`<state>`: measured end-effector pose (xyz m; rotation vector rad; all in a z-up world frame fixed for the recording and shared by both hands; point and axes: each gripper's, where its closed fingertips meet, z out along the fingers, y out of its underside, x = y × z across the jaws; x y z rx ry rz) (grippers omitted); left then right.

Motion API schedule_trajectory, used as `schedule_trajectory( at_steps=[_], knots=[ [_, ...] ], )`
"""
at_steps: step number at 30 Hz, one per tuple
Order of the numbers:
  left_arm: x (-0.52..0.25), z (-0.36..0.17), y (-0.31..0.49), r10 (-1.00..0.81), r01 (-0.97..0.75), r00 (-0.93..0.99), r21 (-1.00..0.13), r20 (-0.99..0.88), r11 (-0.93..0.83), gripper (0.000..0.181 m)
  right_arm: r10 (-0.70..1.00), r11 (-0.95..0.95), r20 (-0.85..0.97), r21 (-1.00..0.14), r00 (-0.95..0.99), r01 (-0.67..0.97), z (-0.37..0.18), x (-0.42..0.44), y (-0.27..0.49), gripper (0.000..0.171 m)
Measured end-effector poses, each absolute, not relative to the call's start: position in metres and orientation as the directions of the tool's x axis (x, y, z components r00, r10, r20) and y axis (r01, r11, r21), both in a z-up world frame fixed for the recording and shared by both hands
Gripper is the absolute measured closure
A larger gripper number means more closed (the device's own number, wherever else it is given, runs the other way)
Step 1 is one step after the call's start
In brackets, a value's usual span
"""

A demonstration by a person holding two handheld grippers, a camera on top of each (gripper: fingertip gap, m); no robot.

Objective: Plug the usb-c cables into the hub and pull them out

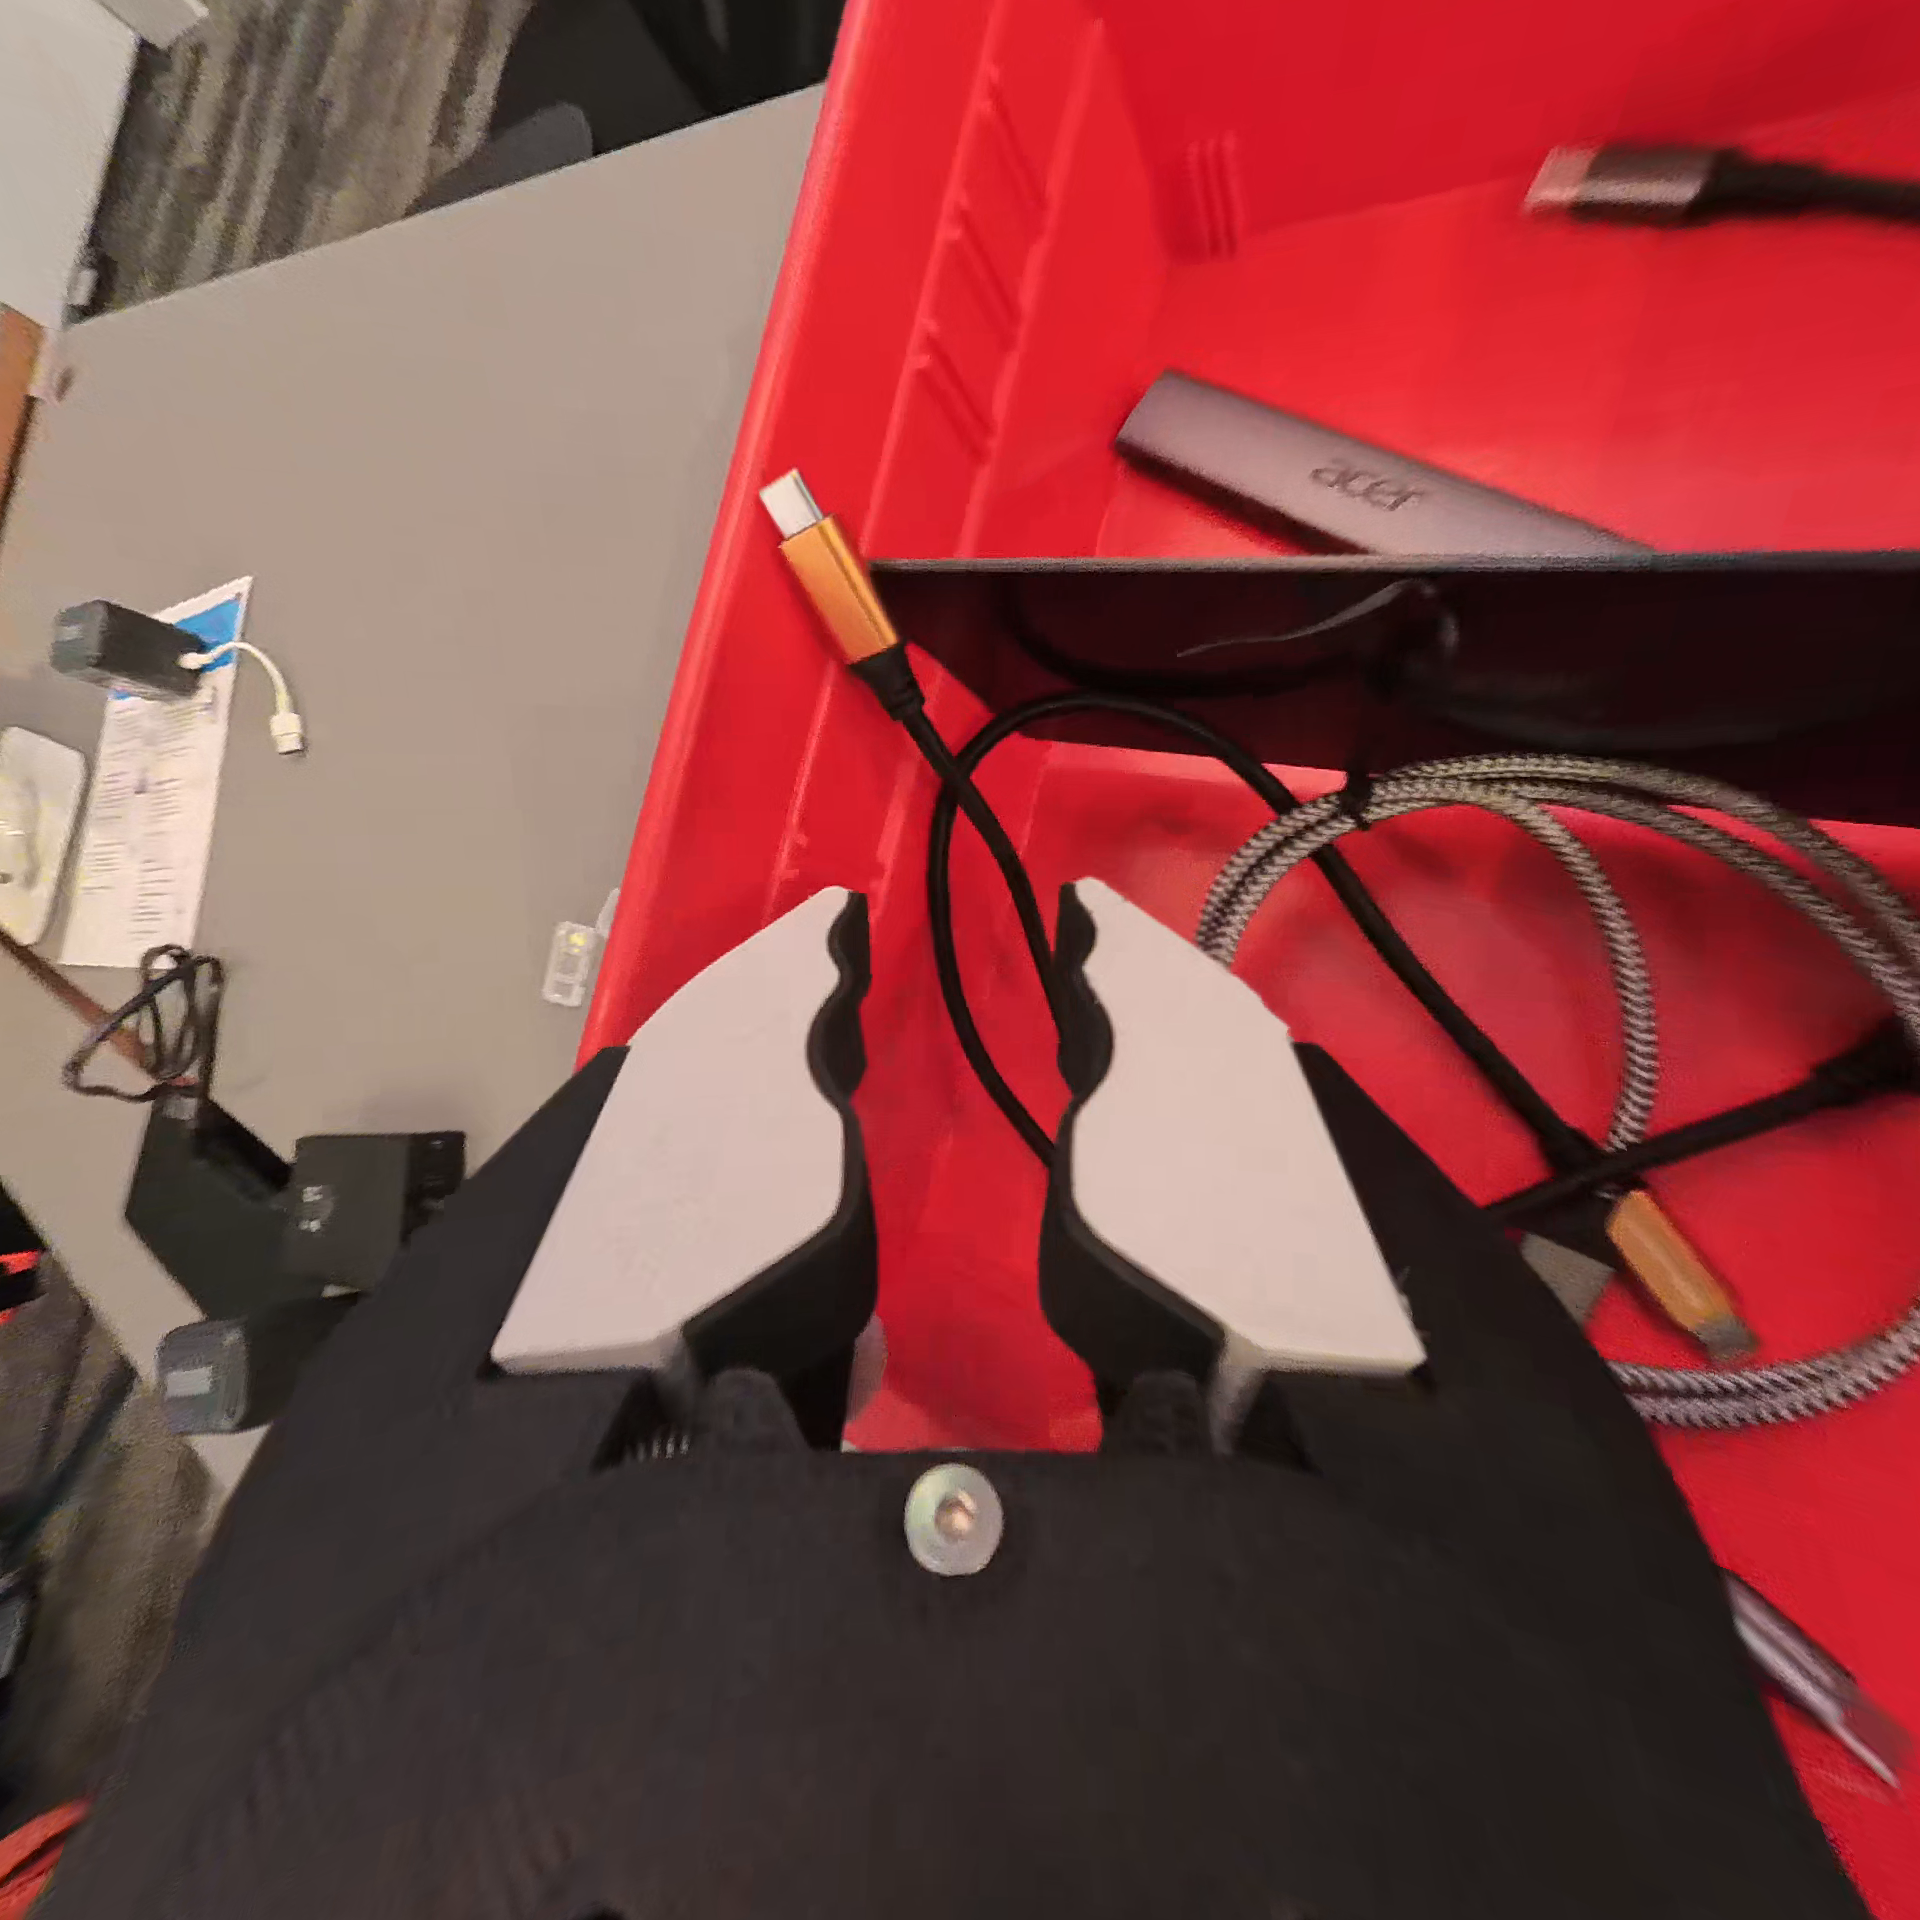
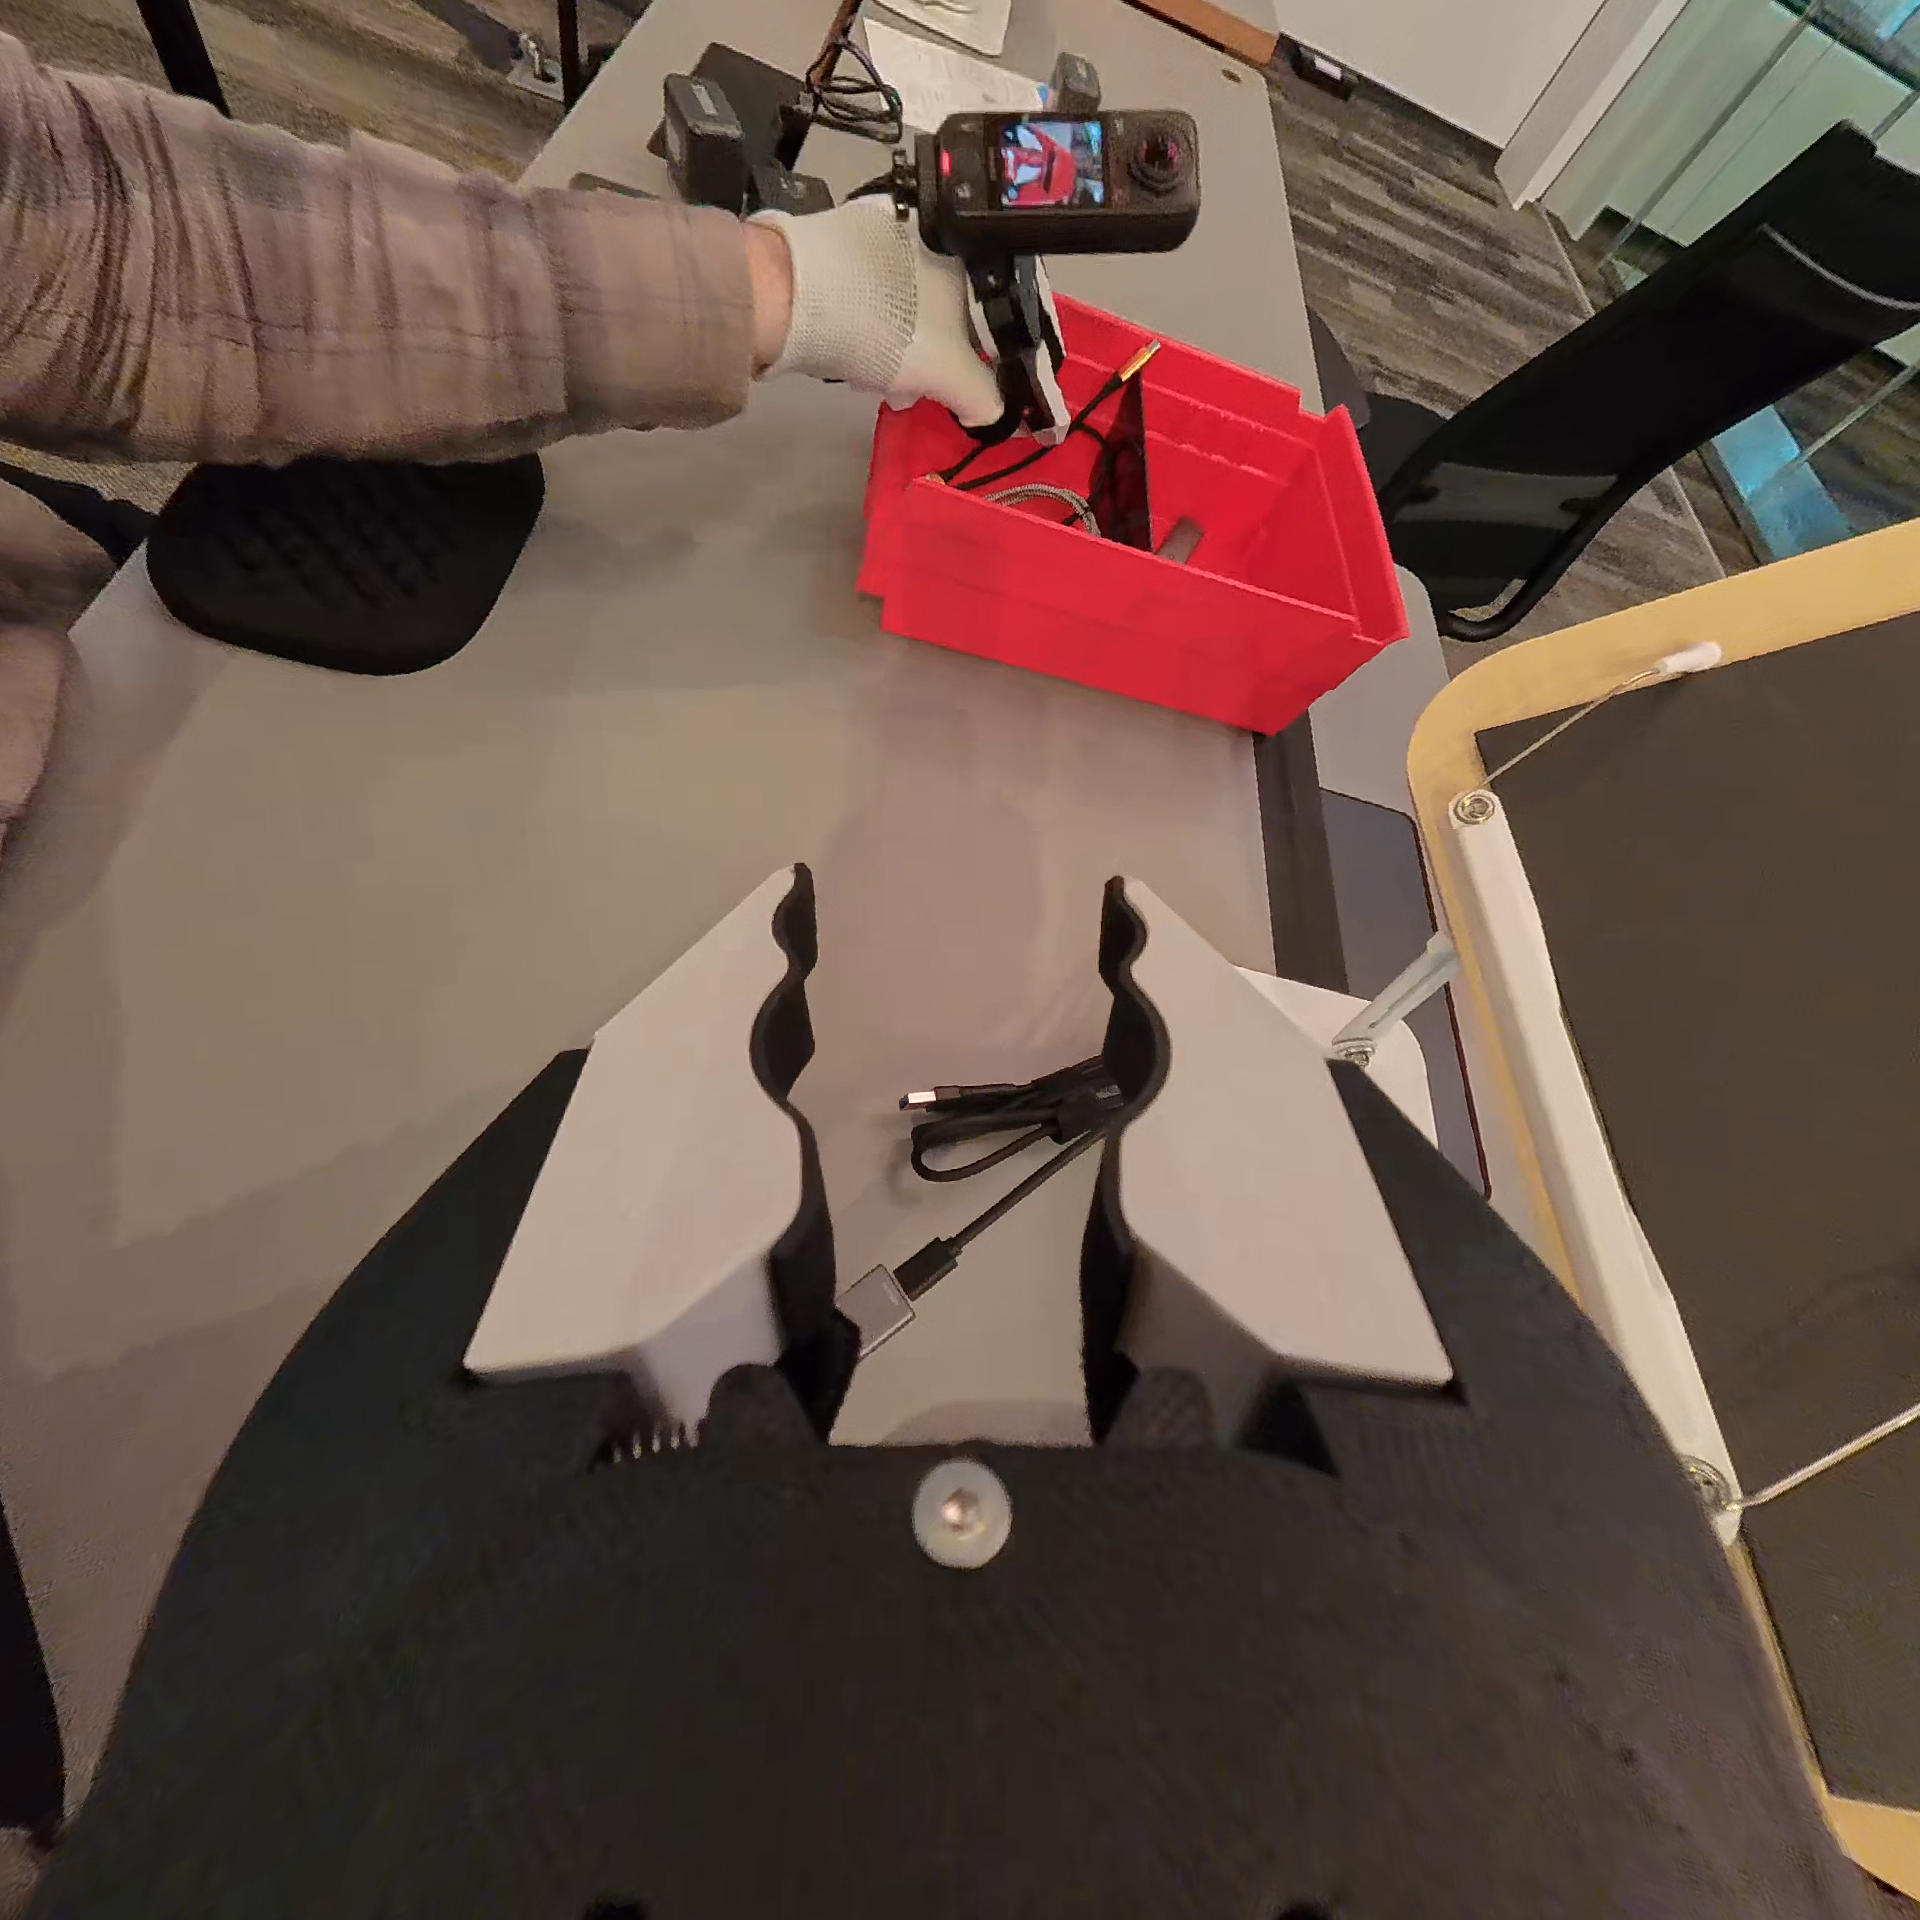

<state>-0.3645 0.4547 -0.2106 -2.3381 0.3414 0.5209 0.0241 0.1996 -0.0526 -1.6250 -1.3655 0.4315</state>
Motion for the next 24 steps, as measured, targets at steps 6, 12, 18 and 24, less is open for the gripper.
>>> schedule_trajectory(
  at_steps=[6,12,18,24],
  knots=[
    [-0.371,-0.223,0.467,-0.105,-0.4,0.862,-0.539,-0.496,-0.741,0.166,0.901,0.07,0.299,-0.815,0.315,0.575,-0.052,0.023,0.199,0.118],
    [-0.372,-0.22,0.471,-0.118,-0.408,0.87,-0.566,-0.478,-0.716,0.181,0.897,0.069,0.3,-0.819,0.324,0.569,-0.05,0.027,0.199,0.118],
    [-0.363,-0.193,0.468,-0.125,-0.419,0.885,-0.651,-0.449,-0.633,0.181,0.895,0.067,0.298,-0.825,0.331,0.561,-0.048,0.03,0.199,0.118],
    [-0.354,-0.19,0.462,-0.173,-0.411,0.9,-0.649,-0.4,-0.64,0.169,0.891,0.066,0.304,-0.821,0.337,0.568,-0.048,0.032,0.199,0.118]
  ],
)
